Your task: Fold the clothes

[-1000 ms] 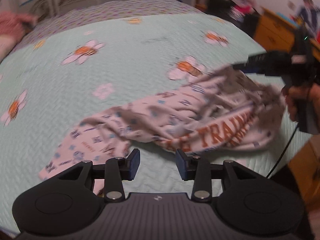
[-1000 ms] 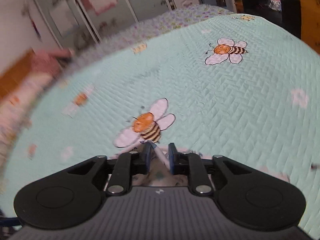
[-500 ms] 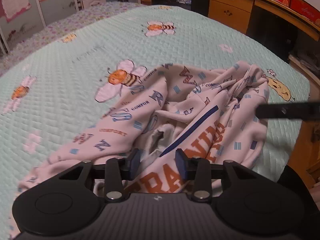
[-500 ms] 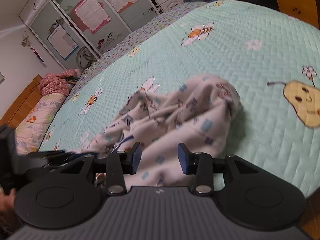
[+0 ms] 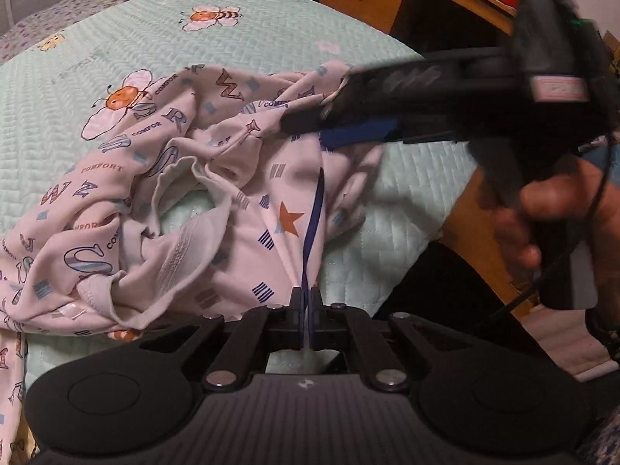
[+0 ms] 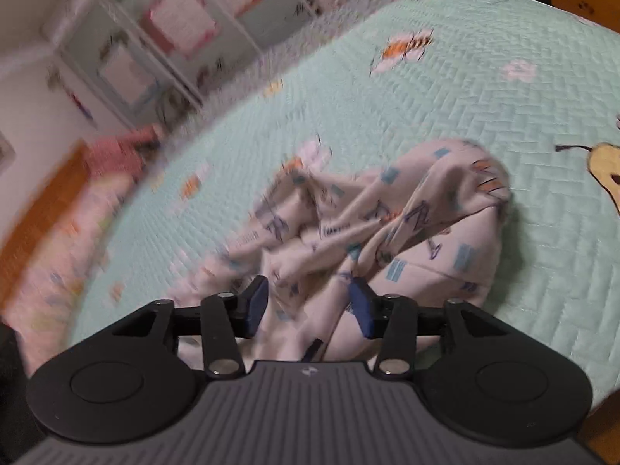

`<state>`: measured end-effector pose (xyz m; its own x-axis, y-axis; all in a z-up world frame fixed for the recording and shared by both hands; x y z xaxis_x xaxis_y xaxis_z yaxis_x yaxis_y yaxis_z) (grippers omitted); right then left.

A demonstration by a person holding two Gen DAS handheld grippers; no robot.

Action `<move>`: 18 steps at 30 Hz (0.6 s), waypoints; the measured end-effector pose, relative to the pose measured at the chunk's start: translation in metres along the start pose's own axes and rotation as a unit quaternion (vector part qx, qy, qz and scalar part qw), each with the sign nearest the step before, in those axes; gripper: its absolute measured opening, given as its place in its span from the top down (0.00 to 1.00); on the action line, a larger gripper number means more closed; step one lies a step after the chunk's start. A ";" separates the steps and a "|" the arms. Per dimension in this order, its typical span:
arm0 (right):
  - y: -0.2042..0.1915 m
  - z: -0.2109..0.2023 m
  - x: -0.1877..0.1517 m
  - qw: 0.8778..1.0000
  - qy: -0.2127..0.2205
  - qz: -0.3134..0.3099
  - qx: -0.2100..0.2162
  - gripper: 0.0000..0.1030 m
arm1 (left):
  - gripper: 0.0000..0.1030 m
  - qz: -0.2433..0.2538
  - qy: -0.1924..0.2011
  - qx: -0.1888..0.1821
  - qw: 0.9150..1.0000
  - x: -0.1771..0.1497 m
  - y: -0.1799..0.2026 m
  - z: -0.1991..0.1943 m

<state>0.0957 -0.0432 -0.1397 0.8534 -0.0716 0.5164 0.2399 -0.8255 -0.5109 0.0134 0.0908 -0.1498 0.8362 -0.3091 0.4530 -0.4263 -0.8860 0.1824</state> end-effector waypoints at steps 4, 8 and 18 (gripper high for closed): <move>0.008 0.023 -0.012 0.999 -0.019 -0.018 -0.042 0.88 | 0.99 -0.002 0.014 0.004 1.000 0.004 -0.005 -0.016; 0.033 0.003 -0.022 1.000 0.007 0.024 0.001 0.93 | 0.97 -0.024 0.052 -0.020 0.998 0.012 -0.016 -0.043; 0.051 -0.024 -0.045 0.998 0.005 0.053 0.026 0.95 | 0.79 -0.109 0.062 0.034 0.991 0.055 -0.055 -0.013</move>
<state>0.0584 -0.0952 -0.1729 0.8706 -0.1621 0.4646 0.1727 -0.7835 -0.5969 0.0788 0.1271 -0.1240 0.8557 -0.0658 0.5133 -0.2118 -0.9495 0.2314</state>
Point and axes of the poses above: each gripper's, at about its wrist camera, not at the fingertips, and z roughly the way its jaws point, y to its right, x to its top, the point moved 4 cm from there along z, roughly the way its jaws point, and after that the axes turned 6 degrees about -y, right-handed, at the moved point
